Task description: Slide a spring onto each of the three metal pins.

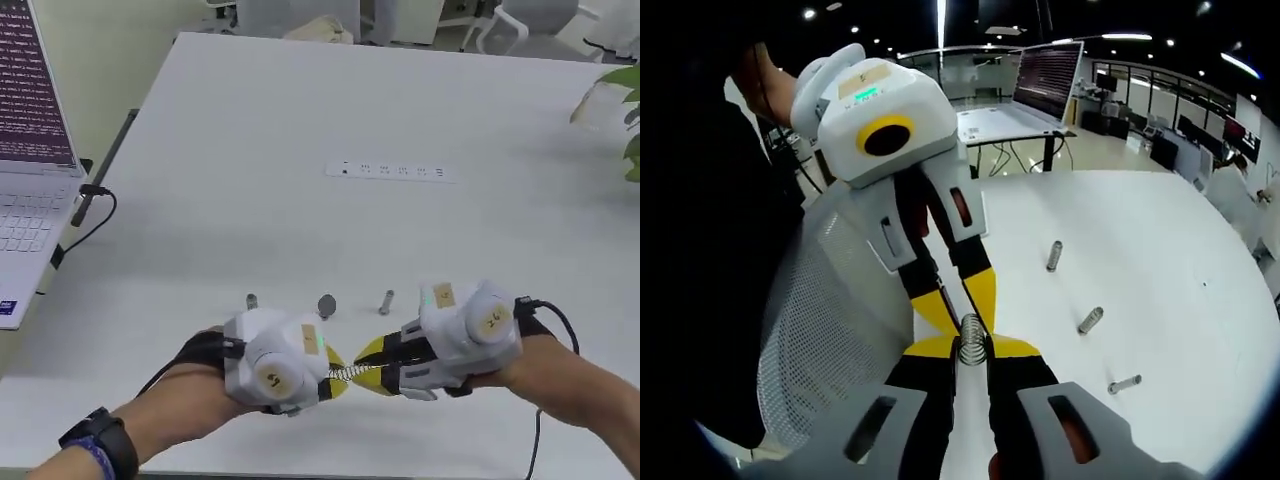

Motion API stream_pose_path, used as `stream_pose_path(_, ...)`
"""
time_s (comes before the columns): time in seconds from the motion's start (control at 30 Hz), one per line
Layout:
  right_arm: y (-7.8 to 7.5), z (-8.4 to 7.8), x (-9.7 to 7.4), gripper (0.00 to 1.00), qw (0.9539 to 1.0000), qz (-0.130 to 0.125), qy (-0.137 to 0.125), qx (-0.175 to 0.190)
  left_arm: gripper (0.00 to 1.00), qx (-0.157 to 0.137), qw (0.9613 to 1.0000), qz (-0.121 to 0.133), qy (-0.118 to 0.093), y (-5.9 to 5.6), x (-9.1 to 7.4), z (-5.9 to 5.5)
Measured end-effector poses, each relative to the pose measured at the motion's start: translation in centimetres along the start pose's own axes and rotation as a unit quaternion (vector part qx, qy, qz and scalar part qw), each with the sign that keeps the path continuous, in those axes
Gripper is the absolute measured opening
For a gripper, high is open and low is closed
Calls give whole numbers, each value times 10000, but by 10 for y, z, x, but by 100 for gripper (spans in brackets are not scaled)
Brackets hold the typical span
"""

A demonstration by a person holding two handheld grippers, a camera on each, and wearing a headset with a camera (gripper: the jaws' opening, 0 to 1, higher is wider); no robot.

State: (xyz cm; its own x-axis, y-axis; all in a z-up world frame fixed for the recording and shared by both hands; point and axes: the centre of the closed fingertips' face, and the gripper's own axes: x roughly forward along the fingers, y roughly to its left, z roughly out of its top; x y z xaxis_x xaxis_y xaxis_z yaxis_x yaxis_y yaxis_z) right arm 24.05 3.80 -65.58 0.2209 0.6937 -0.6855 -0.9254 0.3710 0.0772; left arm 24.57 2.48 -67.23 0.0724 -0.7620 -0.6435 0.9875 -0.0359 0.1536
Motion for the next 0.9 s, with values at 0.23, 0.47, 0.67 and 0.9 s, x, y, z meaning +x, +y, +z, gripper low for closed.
stream_pose_path(0.23,3,-2,5,9,9990,124,271,-335,2,-188,9997,-45,-179,-3,2,5)
stream_pose_path(0.47,4,-8,3,9,9954,271,571,-719,2,-296,9990,-165,-290,-7,4,8)
stream_pose_path(0.67,4,-7,2,10,9946,300,545,-829,2,-369,9983,-230,-377,-5,2,9)
stream_pose_path(0.9,7,-9,3,11,9905,443,647,-1134,2,-440,9976,-324,-433,-5,1,8)
